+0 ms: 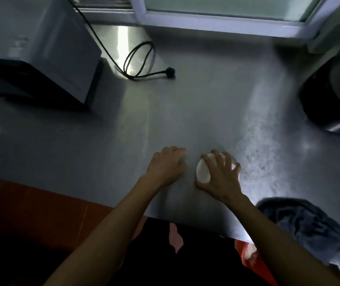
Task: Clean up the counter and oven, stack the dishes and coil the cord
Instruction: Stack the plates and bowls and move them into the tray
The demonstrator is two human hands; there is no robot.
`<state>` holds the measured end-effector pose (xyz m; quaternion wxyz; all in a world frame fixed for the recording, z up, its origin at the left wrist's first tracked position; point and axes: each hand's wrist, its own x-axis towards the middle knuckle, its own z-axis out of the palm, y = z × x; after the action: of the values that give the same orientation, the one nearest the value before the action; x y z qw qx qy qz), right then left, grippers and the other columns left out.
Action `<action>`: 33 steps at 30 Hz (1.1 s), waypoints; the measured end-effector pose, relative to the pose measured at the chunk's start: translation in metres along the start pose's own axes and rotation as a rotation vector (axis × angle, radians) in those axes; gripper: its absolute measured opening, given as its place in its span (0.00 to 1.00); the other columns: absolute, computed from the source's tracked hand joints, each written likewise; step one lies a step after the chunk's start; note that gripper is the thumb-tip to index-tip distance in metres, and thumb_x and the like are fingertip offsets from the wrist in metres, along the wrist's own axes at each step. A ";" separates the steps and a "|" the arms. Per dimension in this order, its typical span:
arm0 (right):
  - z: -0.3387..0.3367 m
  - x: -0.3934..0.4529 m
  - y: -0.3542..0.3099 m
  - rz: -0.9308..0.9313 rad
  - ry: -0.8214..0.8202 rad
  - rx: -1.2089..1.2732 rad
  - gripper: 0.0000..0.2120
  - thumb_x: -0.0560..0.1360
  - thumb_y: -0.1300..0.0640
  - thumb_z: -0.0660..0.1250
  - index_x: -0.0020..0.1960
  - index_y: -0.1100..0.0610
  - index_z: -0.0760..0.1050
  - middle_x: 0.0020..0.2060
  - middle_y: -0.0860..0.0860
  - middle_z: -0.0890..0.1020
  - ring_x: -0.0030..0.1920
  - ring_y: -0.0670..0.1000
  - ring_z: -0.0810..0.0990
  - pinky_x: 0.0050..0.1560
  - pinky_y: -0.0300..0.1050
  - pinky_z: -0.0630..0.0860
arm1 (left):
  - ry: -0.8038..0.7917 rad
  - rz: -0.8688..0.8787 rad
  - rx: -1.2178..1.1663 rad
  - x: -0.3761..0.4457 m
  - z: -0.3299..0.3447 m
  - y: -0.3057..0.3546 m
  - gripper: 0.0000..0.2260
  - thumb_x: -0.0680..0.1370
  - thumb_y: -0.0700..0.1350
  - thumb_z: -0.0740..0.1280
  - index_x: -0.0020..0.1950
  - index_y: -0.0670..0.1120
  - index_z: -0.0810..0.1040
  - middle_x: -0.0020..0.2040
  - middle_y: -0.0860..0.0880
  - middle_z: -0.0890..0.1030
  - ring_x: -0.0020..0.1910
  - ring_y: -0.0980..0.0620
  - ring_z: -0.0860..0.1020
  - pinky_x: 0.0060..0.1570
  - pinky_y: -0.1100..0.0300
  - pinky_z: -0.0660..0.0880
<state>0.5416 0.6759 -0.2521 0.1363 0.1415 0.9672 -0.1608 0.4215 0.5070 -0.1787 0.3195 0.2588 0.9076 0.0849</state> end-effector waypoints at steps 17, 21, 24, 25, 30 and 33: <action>-0.022 0.013 -0.152 -0.297 0.030 -0.096 0.45 0.65 0.26 0.62 0.77 0.40 0.53 0.79 0.51 0.54 0.77 0.62 0.52 0.67 0.69 0.58 | 0.243 -0.142 -0.079 -0.106 0.000 -0.132 0.23 0.81 0.55 0.60 0.76 0.53 0.66 0.74 0.50 0.70 0.70 0.47 0.68 0.67 0.48 0.67; -0.013 0.006 -0.212 -0.352 0.035 -0.110 0.45 0.64 0.26 0.62 0.77 0.41 0.55 0.78 0.51 0.57 0.76 0.62 0.54 0.66 0.68 0.60 | 0.282 -0.197 -0.111 -0.141 0.000 -0.186 0.23 0.81 0.56 0.60 0.76 0.53 0.66 0.74 0.50 0.69 0.71 0.47 0.67 0.67 0.49 0.66; -0.005 0.002 -0.268 -0.404 0.042 -0.129 0.45 0.65 0.26 0.63 0.77 0.41 0.54 0.78 0.51 0.56 0.76 0.61 0.54 0.67 0.67 0.60 | 0.322 -0.236 -0.137 -0.175 0.002 -0.232 0.24 0.81 0.56 0.59 0.77 0.53 0.65 0.75 0.51 0.68 0.72 0.48 0.67 0.68 0.49 0.66; -0.002 0.000 -0.289 -0.421 0.042 -0.132 0.45 0.65 0.26 0.63 0.77 0.40 0.54 0.78 0.51 0.56 0.76 0.61 0.54 0.67 0.68 0.59 | 0.334 -0.251 -0.148 -0.187 0.002 -0.249 0.24 0.81 0.56 0.59 0.77 0.53 0.65 0.75 0.51 0.68 0.72 0.48 0.66 0.69 0.48 0.66; 0.018 0.000 -0.389 -0.489 0.041 -0.141 0.46 0.65 0.26 0.63 0.77 0.40 0.53 0.79 0.52 0.55 0.77 0.61 0.53 0.67 0.69 0.59 | 0.399 -0.323 -0.161 -0.246 0.003 -0.334 0.24 0.81 0.56 0.59 0.77 0.53 0.65 0.75 0.51 0.68 0.73 0.49 0.66 0.68 0.50 0.66; 0.031 -0.001 -0.446 -0.562 0.030 -0.165 0.45 0.66 0.27 0.65 0.77 0.41 0.54 0.78 0.52 0.56 0.76 0.61 0.54 0.67 0.69 0.60 | 0.428 -0.392 -0.153 -0.284 0.005 -0.381 0.24 0.82 0.56 0.58 0.77 0.52 0.65 0.75 0.50 0.68 0.72 0.48 0.66 0.67 0.50 0.66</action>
<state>0.4077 0.2601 -0.1586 0.0829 -0.1413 0.9802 -0.1110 0.4548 0.0338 -0.1518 0.1501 0.0302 0.9779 0.1426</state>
